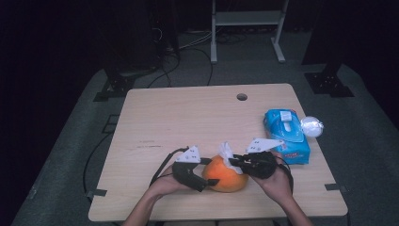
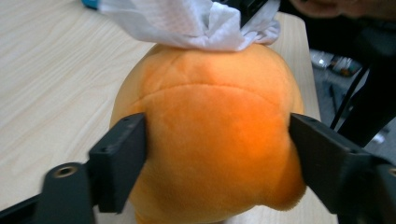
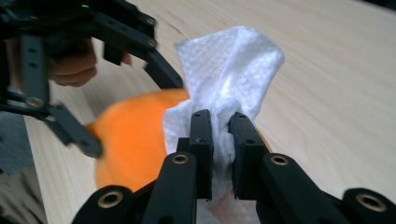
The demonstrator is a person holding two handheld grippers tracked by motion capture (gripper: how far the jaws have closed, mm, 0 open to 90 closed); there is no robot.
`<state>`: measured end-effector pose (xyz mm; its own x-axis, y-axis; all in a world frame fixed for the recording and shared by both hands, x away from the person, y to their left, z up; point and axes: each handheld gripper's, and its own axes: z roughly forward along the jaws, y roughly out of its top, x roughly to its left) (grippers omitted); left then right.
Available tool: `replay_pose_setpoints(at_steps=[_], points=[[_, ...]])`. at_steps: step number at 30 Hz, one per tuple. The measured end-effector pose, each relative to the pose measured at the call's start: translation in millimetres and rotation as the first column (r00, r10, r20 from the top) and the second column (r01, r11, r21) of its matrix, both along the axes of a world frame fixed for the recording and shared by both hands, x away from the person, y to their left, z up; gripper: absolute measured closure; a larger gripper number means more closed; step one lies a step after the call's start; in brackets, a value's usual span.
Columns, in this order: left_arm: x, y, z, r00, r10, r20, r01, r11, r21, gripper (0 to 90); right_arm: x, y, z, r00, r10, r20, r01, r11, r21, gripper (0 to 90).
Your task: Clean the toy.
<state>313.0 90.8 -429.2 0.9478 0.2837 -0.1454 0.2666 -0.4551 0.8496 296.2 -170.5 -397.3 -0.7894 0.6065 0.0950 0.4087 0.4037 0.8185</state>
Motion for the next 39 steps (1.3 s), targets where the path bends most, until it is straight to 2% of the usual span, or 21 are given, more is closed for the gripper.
replay_pose_setpoints(at_steps=[2,4,6,7,9,11,16,18,20,22,25,28,30,33,35,37,39], points=[[1.8,-2.0,3.6,0.9996,0.023,-0.016,-0.023,0.9990,-0.039,12.3,-0.2,-1.7,-1.9,1.0000,0.003,-0.001,-0.003,1.000,0.008,80.2],[2.0,-3.4,5.5,0.9986,0.043,-0.032,-0.046,0.9950,-0.088,13.4,-3.8,4.1,-0.8,0.9996,0.028,0.002,-0.028,0.999,0.019,80.1],[0.1,-5.6,3.4,0.9989,0.045,-0.012,-0.045,0.9980,-0.045,20.6,-8.2,14.2,-1.7,0.9976,0.069,0.002,-0.069,0.997,0.042,79.9],[-0.9,-5.7,1.4,0.9989,0.047,0.003,-0.047,0.9987,-0.018,20.9,-9.4,17.1,-2.4,0.9975,0.071,0.003,-0.071,0.997,0.039,79.9],[-0.7,-2.9,-1.8,0.9986,0.053,-0.004,-0.053,0.9983,-0.023,22.4,-9.1,19.4,-4.6,0.9971,0.075,0.010,-0.075,0.997,0.026,80.0],[0.4,-0.3,-2.9,0.9985,0.054,0.006,-0.054,0.9985,-0.008,23.0,-6.5,14.8,-5.2,0.9977,0.067,-0.002,-0.067,0.997,0.036,80.0],[2.8,3.5,-5.0,0.9984,0.056,-0.004,-0.056,0.9985,0.000,23.1,-3.1,-5.0,-8.8,0.9999,0.011,-0.010,-0.011,1.000,0.023,80.2],[3.7,3.2,-6.1,0.9981,0.060,-0.008,-0.060,0.9982,0.003,23.1,-2.4,-10.7,-9.0,0.9996,-0.012,-0.027,0.013,0.999,0.042,80.2],[4.3,3.3,-7.0,0.9981,0.061,-0.007,-0.061,0.9981,0.005,23.1,-6.0,-7.8,-5.1,1.0000,-0.003,-0.002,0.003,0.999,0.032,80.2],[5.5,5.3,-7.6,0.9976,0.068,-0.014,-0.068,0.9977,0.001,23.1,-11.1,-1.6,0.7,0.9995,0.032,0.008,-0.032,0.999,0.035,80.2],[8.3,9.8,-9.4,0.9961,0.083,-0.032,-0.083,0.9966,0.000,23.0,-14.7,4.6,1.2,0.9984,0.049,0.027,-0.048,0.999,-0.019,80.2],[9.8,11.8,-10.7,0.9949,0.091,-0.043,-0.091,0.9958,-0.001,23.0,-8.2,-5.2,-6.9,0.9995,0.030,-0.014,-0.030,0.999,-0.011,80.2],[10.3,12.1,-10.9,0.9951,0.088,-0.044,-0.088,0.9961,0.000,23.0,-2.0,-17.3,-12.3,0.9978,0.000,-0.067,0.000,1.000,0.005,80.2],[11.8,13.1,-11.8,0.9952,0.085,-0.048,-0.086,0.9963,0.000,23.0,-1.3,-23.6,-13.8,0.9959,-0.023,-0.087,0.023,1.000,-0.002,80.2],[12.8,15.1,-12.5,0.9944,0.090,-0.057,-0.090,0.9960,0.001,22.9,-3.9,-21.9,-9.3,0.9971,-0.008,-0.075,0.009,1.000,0.013,80.2],[13.2,15.8,-12.3,0.9919,0.105,-0.072,-0.105,0.9944,-0.002,22.2,-7.2,-18.5,-3.9,0.9970,0.035,-0.069,-0.033,0.999,0.041,80.2],[12.5,14.9,-11.7,0.9921,0.105,-0.069,-0.105,0.9944,0.000,21.8,-9.3,-14.0,-1.2,0.9960,0.059,-0.067,-0.057,0.998,0.032,80.2]])
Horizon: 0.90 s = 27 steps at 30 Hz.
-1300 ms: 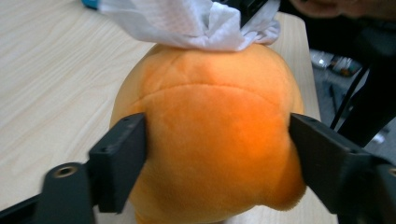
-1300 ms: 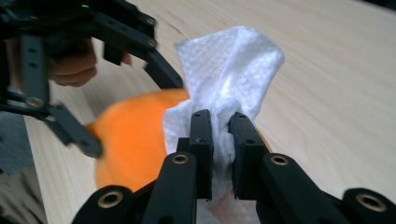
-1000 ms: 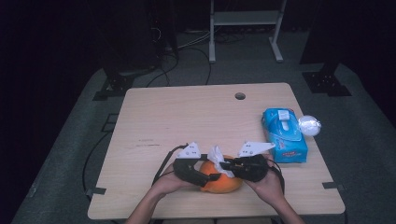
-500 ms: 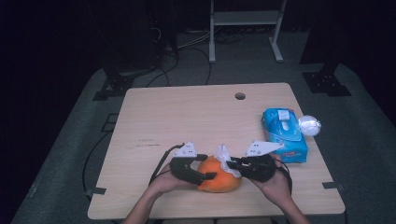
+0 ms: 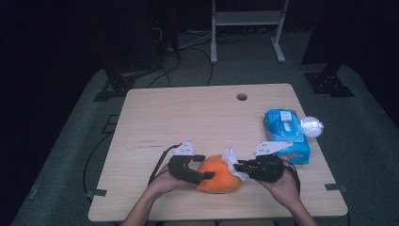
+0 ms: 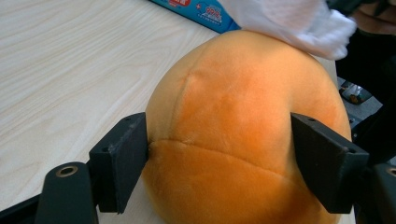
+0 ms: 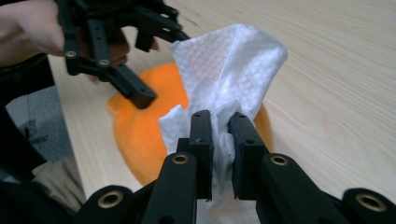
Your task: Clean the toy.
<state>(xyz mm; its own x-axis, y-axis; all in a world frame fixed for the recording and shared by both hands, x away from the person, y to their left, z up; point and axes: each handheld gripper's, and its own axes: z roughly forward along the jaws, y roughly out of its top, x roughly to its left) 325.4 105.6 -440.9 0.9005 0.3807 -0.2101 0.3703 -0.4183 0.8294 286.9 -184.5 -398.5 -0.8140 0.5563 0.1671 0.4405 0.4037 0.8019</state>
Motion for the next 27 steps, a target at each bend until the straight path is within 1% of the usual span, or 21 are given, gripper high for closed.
replay_pose_setpoints(at_steps=[1,2,3,4,5,6,8,10,11,12,13,14,15,17,18,20,21,22,24,26,27], points=[[0.1,-0.1,0.0,1.0000,-0.002,0.000,0.002,1.0000,-0.001,21.8,0.2,1.2,-0.4,1.0000,0.006,0.004,-0.006,1.000,-0.016,80.2],[0.4,0.2,0.0,1.0000,-0.005,-0.002,0.005,1.0000,0.000,21.8,1.1,1.3,-2.5,1.0000,0.004,-0.003,-0.004,1.000,-0.031,80.2],[0.3,0.3,-0.2,1.0000,-0.003,-0.004,0.003,1.0000,-0.004,21.8,3.4,-0.8,-5.1,0.9999,0.000,-0.017,0.000,0.999,-0.033,80.2],[0.2,0.3,-0.2,1.0000,-0.006,-0.007,0.006,1.0000,-0.005,21.7,6.4,-4.1,-7.7,0.9996,-0.014,-0.025,0.013,0.999,-0.047,80.2],[0.2,0.2,0.0,0.9999,-0.013,-0.011,0.013,0.9999,0.000,21.5,9.8,-8.7,-11.2,0.9986,-0.049,-0.022,0.047,0.996,-0.080,80.2],[-0.3,-0.5,0.0,0.9995,-0.024,-0.022,0.024,0.9997,0.001,20.7,11.6,-11.6,-12.8,0.9973,-0.067,-0.031,0.064,0.994,-0.091,80.2],[-1.5,-1.7,0.5,0.9988,-0.042,-0.027,0.042,0.9991,0.005,18.9,12.3,-16.6,-12.9,0.9958,-0.082,-0.041,0.080,0.995,-0.058,80.1],[-2.6,-4.5,1.3,0.9979,-0.053,-0.036,0.053,0.9986,0.002,17.3,9.4,-13.8,-6.7,0.9982,-0.051,-0.030,0.051,0.999,-0.012,80.2],[-3.7,-5.7,2.4,0.9972,-0.063,-0.041,0.063,0.9980,0.003,16.5,7.7,-10.1,-3.2,0.9993,-0.034,-0.016,0.034,0.999,-0.005,80.2],[-4.6,-6.8,3.0,0.9966,-0.070,-0.044,0.071,0.9975,0.001,15.1,7.1,-6.6,-2.7,0.9996,-0.022,-0.018,0.022,1.000,-0.008,80.1],[-5.7,-7.5,4.8,0.9959,-0.080,-0.042,0.080,0.9967,0.014,13.3,7.3,-4.3,-4.1,0.9997,-0.012,-0.021,0.012,1.000,-0.020,80.1],[-7.5,-8.3,7.5,0.9957,-0.086,-0.032,0.087,0.9960,0.022,11.6,7.8,-2.1,-8.0,0.9996,0.000,-0.027,-0.001,1.000,-0.030,80.0],[-8.6,-8.7,9.1,0.9952,-0.095,-0.023,0.095,0.9951,0.027,9.9,9.2,-1.3,-13.4,0.9986,0.017,-0.050,-0.018,0.999,-0.027,79.9],[-10.5,-10.2,11.6,0.9937,-0.111,0.018,0.110,0.9935,0.027,7.8,9.2,-2.8,-15.9,0.9968,0.047,-0.065,-0.048,0.999,-0.010,79.9],[-10.1,-11.1,11.7,0.9935,-0.111,0.025,0.110,0.9937,0.021,7.5,9.0,-3.5,-14.8,0.9964,0.055,-0.065,-0.056,0.998,-0.012,79.9],[-7.3,-14.5,8.3,0.9941,-0.107,0.018,0.106,0.9940,0.028,4.3,8.8,-3.2,-13.2,0.9954,0.077,-0.057,-0.078,0.997,-0.018,79.8],[-5.6,-16.2,5.1,0.9944,-0.106,0.002,0.106,0.9939,0.031,3.1,9.0,-2.9,-13.3,0.9952,0.080,-0.056,-0.081,0.997,-0.017,79.6],[-4.1,-17.2,1.7,0.9940,-0.108,-0.017,0.109,0.9939,0.020,3.0,9.4,-2.9,-13.4,0.9952,0.078,-0.059,-0.079,0.997,-0.014,79.6],[-6.3,-19.6,-2.3,0.9915,-0.126,-0.032,0.127,0.9918,0.013,7.4,10.8,-4.3,-13.8,0.9956,0.072,-0.061,-0.072,0.997,-0.011,79.5],[-10.8,-19.8,3.2,0.9921,-0.125,0.009,0.125,0.9913,0.042,18.4,11.0,-6.3,-12.6,0.9958,0.066,-0.064,-0.066,0.998,0.000,79.5],[-12.7,-19.8,6.9,0.9914,-0.127,0.033,0.125,0.9910,0.049,26.0,10.7,-7.0,-11.3,0.9965,0.055,-0.063,-0.055,0.998,0.005,79.5]])
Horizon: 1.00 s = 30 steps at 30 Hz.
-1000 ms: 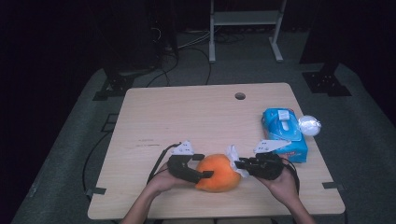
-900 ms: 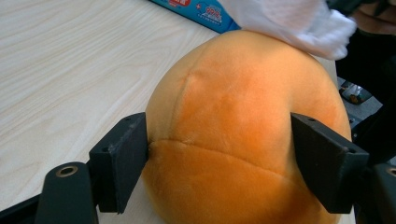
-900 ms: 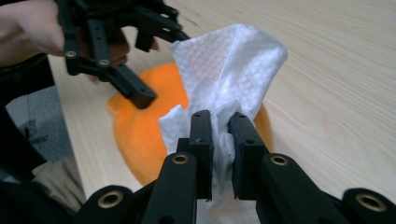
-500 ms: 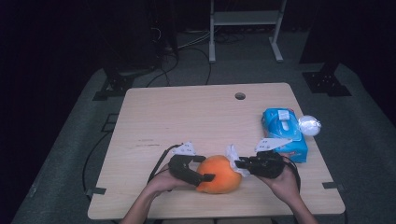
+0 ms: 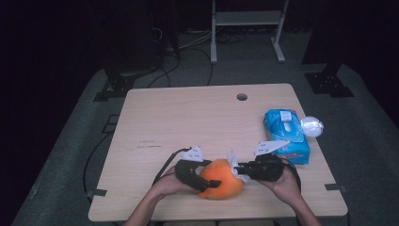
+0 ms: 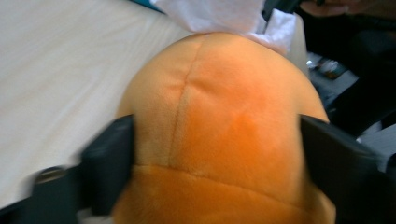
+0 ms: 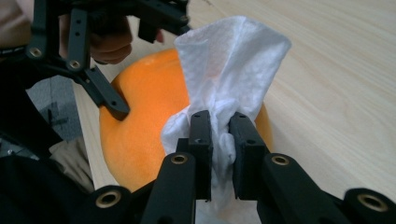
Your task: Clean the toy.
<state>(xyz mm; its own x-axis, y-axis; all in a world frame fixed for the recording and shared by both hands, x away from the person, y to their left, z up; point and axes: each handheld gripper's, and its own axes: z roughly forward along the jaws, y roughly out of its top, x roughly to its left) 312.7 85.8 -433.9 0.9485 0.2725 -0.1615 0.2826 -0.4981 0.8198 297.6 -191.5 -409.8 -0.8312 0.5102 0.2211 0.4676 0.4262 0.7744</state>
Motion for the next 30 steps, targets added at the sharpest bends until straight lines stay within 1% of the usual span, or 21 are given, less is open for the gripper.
replay_pose_setpoints(at_steps=[1,3,4,5,6,7,8,10,11,13,14,15,17,19,21,22,24,26,27,29,30], points=[[-2.1,-0.3,2.7,0.9995,-0.001,0.032,0.001,1.0000,-0.003,32.3,0.2,-0.6,1.3,1.0000,-0.005,0.008,0.005,1.000,0.007,79.6],[-5.8,-3.0,6.3,0.9962,-0.007,0.087,0.008,1.0000,-0.006,37.6,-0.3,-1.2,5.1,0.9994,-0.022,0.026,0.022,1.000,0.022,79.6],[-7.5,-4.7,7.8,0.9927,0.004,0.120,-0.003,1.0000,-0.005,38.4,-0.8,-1.1,7.0,0.9987,-0.030,0.040,0.029,0.999,0.029,79.6],[-8.4,-6.3,10.0,0.9862,0.020,0.164,-0.021,0.9998,0.005,38.5,-2.2,-0.4,9.1,0.9972,-0.045,0.060,0.044,0.999,0.021,79.6],[-8.5,-7.0,11.0,0.9809,0.033,0.191,-0.035,0.9994,0.006,38.4,-3.5,0.5,11.0,0.9938,-0.065,0.091,0.064,0.998,0.013,79.8],[-8.3,-7.1,11.8,0.9753,0.053,0.215,-0.055,0.9985,0.005,38.4,-4.0,0.7,12.0,0.9923,-0.076,0.098,0.074,0.997,0.017,79.9],[-6.5,-6.2,11.7,0.9730,0.075,0.218,-0.076,0.9971,-0.004,38.1,-3.8,0.4,12.7,0.9908,-0.083,0.107,0.080,0.996,0.034,79.9],[-1.2,-2.8,7.8,0.9733,0.108,0.203,-0.109,0.9940,-0.003,36.1,-2.3,1.1,12.6,0.9899,-0.094,0.107,0.088,0.995,0.053,80.0],[2.2,0.3,3.5,0.9776,0.125,0.170,-0.125,0.9921,-0.006,34.5,-1.3,2.1,11.0,0.9885,-0.103,0.110,0.099,0.994,0.047,79.9],[6.4,6.6,-0.6,0.9838,0.134,0.119,-0.131,0.9908,-0.033,31.4,2.5,3.8,3.4,0.9893,-0.107,0.099,0.105,0.994,0.023,79.9],[8.2,9.2,-2.4,0.9852,0.132,0.109,-0.130,0.9912,-0.025,29.6,5.1,4.1,-2.0,0.9890,-0.111,0.098,0.112,0.994,-0.009,79.9],[9.9,12.2,-4.1,0.9865,0.133,0.096,-0.132,0.9910,-0.024,27.8,8.7,2.7,-7.6,0.9892,-0.118,0.086,0.121,0.992,-0.027,80.0],[13.0,18.1,-8.6,0.9893,0.132,0.062,-0.130,0.9908,-0.039,25.7,15.9,-3.7,-16.1,0.9892,-0.142,0.037,0.143,0.990,-0.020,80.0],[14.4,22.3,-10.1,0.9907,0.124,0.056,-0.122,0.9915,-0.045,24.6,20.0,-7.3,-21.9,0.9844,-0.175,0.024,0.176,0.983,-0.061,80.0],[13.7,22.2,-10.0,0.9911,0.119,0.059,-0.117,0.9924,-0.037,24.6,19.6,-8.3,-22.8,0.9846,-0.175,0.004,0.175,0.984,-0.021,80.0],[12.7,21.1,-9.8,0.9912,0.115,0.065,-0.114,0.9931,-0.030,24.6,17.5,-6.2,-19.4,0.9848,-0.172,0.022,0.173,0.985,-0.013,80.0],[11.9,19.7,-10.1,0.9909,0.117,0.068,-0.115,0.9930,-0.027,24.2,13.4,-2.2,-11.8,0.9871,-0.154,0.044,0.152,0.988,0.031,80.0],[12.6,21.0,-10.5,0.9910,0.113,0.071,-0.112,0.9934,-0.027,24.0,11.0,1.2,-9.1,0.9883,-0.141,0.058,0.139,0.990,0.032,80.0],[12.6,21.6,-10.6,0.9912,0.114,0.068,-0.112,0.9932,-0.030,23.9,11.2,1.3,-10.5,0.9894,-0.135,0.053,0.134,0.991,0.029,80.0],[12.4,22.1,-10.6,0.9906,0.118,0.070,-0.115,0.9928,-0.033,23.9,13.2,-1.7,-16.1,0.9911,-0.133,0.011,0.132,0.991,0.029,80.0],[12.5,22.2,-10.7,0.9906,0.118,0.069,-0.116,0.9927,-0.034,23.9,14.0,-3.5,-20.5,0.9912,-0.132,-0.005,0.132,0.991,0.004,80.0]])
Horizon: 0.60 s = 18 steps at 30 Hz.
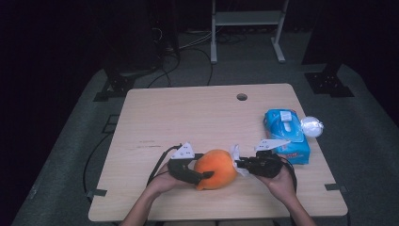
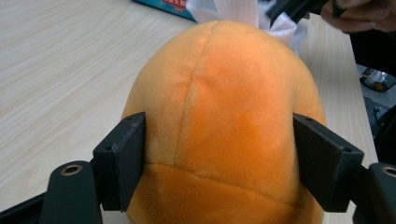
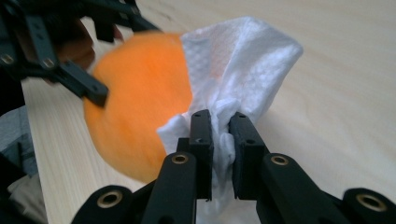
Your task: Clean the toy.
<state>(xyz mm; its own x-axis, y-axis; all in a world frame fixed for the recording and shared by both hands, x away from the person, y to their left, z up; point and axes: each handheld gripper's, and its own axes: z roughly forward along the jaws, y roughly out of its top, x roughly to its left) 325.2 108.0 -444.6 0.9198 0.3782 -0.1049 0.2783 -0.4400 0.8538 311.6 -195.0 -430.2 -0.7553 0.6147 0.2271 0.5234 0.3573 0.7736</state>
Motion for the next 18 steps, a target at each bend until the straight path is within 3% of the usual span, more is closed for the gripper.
replay_pose_setpoints(at_steps=[2,5,8,9,10,12,15,18], points=[[0.4,0.2,-0.1,1.0000,-0.001,-0.004,0.001,1.0000,-0.002,23.9,-0.2,-2.1,-5.2,0.9999,-0.002,-0.014,0.002,1.000,-0.030,80.0],[-1.5,-2.5,-0.1,1.0000,-0.007,0.002,0.007,1.0000,-0.002,23.3,-1.9,-3.9,0.8,1.0000,-0.006,-0.001,0.006,1.000,0.001,80.1],[-5.9,-9.4,-0.7,0.9991,-0.030,0.029,0.030,0.9996,0.004,22.7,-5.0,-0.6,15.3,0.9987,0.029,0.041,-0.032,0.996,0.089,80.0],[-7.8,-12.5,0.6,0.9984,-0.031,0.048,0.030,0.9994,0.018,22.4,-6.0,1.5,17.3,0.9982,0.031,0.051,-0.036,0.996,0.084,80.0],[-8.1,-13.0,1.3,0.9981,-0.034,0.052,0.033,0.9992,0.023,22.2,-6.6,5.6,16.1,0.9975,0.041,0.058,-0.044,0.998,0.047,80.0],[-7.5,-12.3,1.0,0.9982,-0.034,0.049,0.033,0.9993,0.018,22.2,-5.4,5.9,8.6,0.9983,0.043,0.040,-0.044,0.999,0.024,80.0],[-6.5,-12.6,1.4,0.9989,-0.027,0.039,0.027,0.9995,0.014,22.2,-3.0,-1.0,3.7,0.9996,0.005,0.027,-0.004,0.999,-0.032,80.1],[-8.7,-18.7,3.1,0.9973,-0.038,0.062,0.037,0.9991,0.022,21.7,-7.5,-0.9,11.8,0.9983,0.007,0.059,-0.007,1.000,0.013,80.1]])
